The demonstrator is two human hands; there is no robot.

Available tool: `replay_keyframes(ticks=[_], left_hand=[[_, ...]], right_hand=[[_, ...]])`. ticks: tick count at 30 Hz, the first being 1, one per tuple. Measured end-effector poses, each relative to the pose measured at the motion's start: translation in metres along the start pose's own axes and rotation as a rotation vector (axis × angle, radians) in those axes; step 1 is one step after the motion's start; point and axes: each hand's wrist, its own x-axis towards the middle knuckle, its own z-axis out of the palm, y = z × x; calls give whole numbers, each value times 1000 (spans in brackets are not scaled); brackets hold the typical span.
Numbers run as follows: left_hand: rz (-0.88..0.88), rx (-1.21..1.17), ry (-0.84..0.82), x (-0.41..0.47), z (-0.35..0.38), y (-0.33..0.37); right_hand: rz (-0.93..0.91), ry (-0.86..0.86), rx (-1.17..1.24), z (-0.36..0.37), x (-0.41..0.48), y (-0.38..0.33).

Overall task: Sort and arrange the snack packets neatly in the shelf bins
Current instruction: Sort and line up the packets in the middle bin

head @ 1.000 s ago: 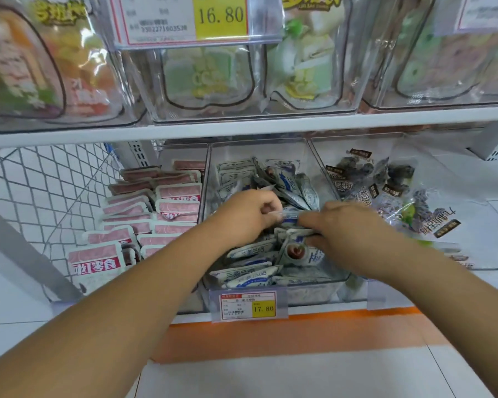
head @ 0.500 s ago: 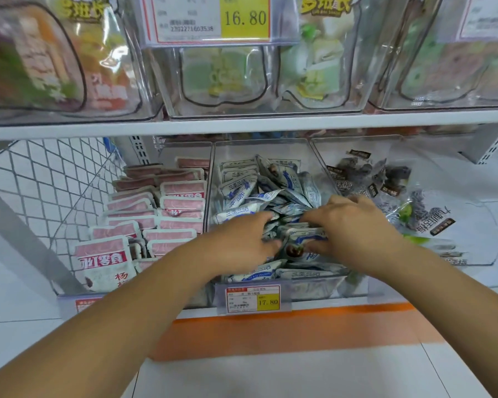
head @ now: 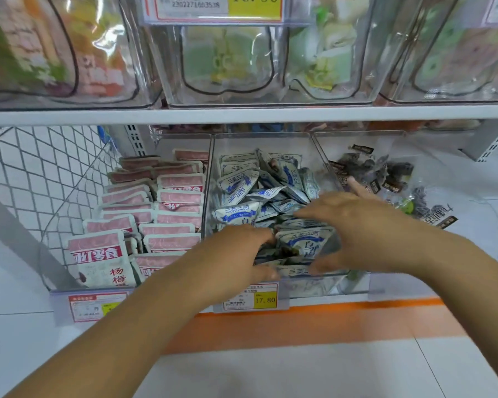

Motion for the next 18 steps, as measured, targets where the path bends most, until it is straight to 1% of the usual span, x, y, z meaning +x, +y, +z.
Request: replay_keyframes(ticks=[2, 4, 7, 9, 11, 13, 15, 18], left_hand=[[-3, -8, 21, 0, 3, 0], [-26, -25, 88, 1, 3, -1], [-48, 57, 211, 6, 8, -4], [-52, 119, 275, 8, 13, -5], [-38, 157, 316, 6, 15, -9], [9, 176, 344, 3, 16, -13], [73, 176, 342, -1, 16, -15], [129, 157, 326, -4, 15, -21]], right_hand=[[-25, 112, -17, 8, 3, -1], [-15, 218, 7, 17, 8, -2], [18, 340, -4, 27, 12, 2], [-12, 400, -37, 31, 10, 4], [-85, 410, -62, 28, 4, 3], [-128, 328, 10, 28, -5, -3], [-126, 276, 68, 29, -9, -10], [-103, 287, 51, 30, -6, -8]])
